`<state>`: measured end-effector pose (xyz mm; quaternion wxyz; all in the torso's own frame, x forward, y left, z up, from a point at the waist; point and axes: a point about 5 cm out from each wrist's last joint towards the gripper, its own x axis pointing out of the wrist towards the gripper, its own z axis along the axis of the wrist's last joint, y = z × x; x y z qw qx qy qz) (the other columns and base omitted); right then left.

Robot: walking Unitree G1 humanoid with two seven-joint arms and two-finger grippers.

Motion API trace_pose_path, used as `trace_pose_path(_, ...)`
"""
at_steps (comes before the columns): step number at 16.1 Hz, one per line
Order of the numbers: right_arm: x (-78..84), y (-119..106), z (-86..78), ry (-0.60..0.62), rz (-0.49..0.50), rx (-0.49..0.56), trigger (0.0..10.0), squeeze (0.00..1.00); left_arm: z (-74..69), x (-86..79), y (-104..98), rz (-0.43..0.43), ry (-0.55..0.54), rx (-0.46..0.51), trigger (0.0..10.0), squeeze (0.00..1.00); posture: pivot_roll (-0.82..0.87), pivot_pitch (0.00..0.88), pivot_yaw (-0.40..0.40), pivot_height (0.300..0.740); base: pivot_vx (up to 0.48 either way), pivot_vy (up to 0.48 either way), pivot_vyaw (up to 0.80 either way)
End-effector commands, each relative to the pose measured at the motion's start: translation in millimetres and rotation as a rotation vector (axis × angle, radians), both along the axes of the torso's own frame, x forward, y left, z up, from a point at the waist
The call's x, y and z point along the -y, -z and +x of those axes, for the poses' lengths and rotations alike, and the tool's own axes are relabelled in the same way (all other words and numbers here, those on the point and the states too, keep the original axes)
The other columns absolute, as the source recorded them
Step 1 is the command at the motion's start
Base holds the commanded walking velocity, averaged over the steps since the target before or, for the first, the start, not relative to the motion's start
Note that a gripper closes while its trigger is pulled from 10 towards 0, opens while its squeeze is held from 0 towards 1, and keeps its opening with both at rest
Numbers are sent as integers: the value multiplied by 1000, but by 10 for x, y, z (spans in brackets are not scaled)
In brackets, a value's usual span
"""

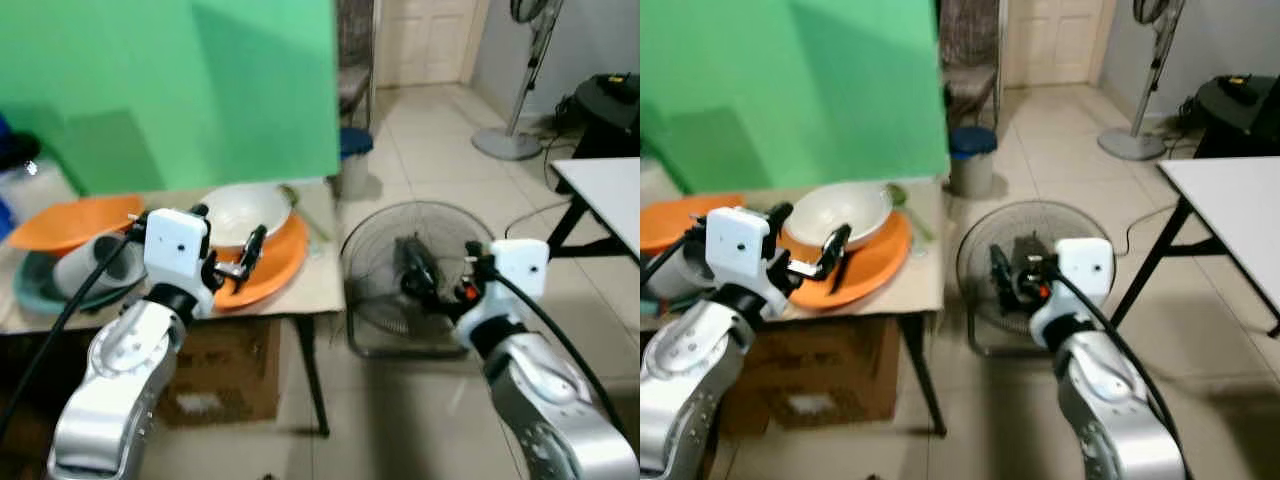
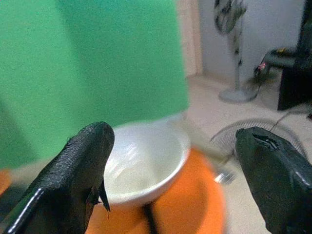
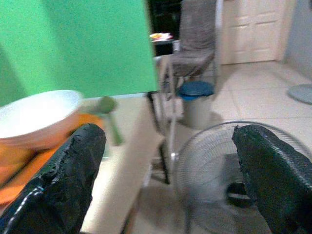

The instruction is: Setting the table

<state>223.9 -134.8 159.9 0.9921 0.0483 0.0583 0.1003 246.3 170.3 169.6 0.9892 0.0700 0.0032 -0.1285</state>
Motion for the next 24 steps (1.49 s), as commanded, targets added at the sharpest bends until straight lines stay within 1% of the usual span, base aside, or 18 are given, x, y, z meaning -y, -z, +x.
trace_pose_path(1, -23, -16, 21, -17, -1, 2, 10000, 0, 24, -26, -15, -8, -5, -6, 10000, 0, 111, 0, 77, 740, 0, 0, 0)
trace_pose_path(3, -32, -13, 23, -25, 11, -3, 10000, 0, 31, -31, -45, -23, -15, 3, 10000, 0, 114, 0, 77, 740, 0, 0, 0)
trace_pose_path(6, -47, 2, 26, -35, 20, -19, 10000, 0, 41, -31, -62, -23, -23, 9, 10000, 0, 119, 0, 74, 740, 0, 0, 0)
trace_pose_path(10, -43, -3, 65, -35, -20, -8, 10000, 0, 26, 4, -63, -26, 3, 8, 10000, 0, 121, 0, 69, 740, 272, 0, 0)
trace_pose_path(14, -52, -6, 84, -43, -39, -3, 10000, 0, 3, 35, -50, -24, 25, 2, 10000, 0, 121, 0, 69, 740, 295, 0, 800)
trace_pose_path(17, -61, 4, 93, -46, -24, -11, 10000, 0, -10, 48, -47, -10, 40, 0, 10000, 0, 122, 0, 68, 740, 300, 0, 0)
trace_pose_path(21, -72, -21, 165, -76, -37, -2, 10000, 0, -48, 52, -50, 17, 51, 5, 10000, 0, 139, 0, 56, 740, 293, 0, 0)
trace_pose_path(22, -85, -27, 196, -89, -4, -20, 10000, 0, -61, 53, -69, 18, 55, 16, 10000, 0, 146, 0, 51, 740, 0, 0, 0)
trace_pose_path(24, -111, -22, 225, -117, 24, -58, 10000, 0, -72, 55, -80, 27, 68, 16, 10000, 0, 150, 0, 47, 740, 0, 0, 0)
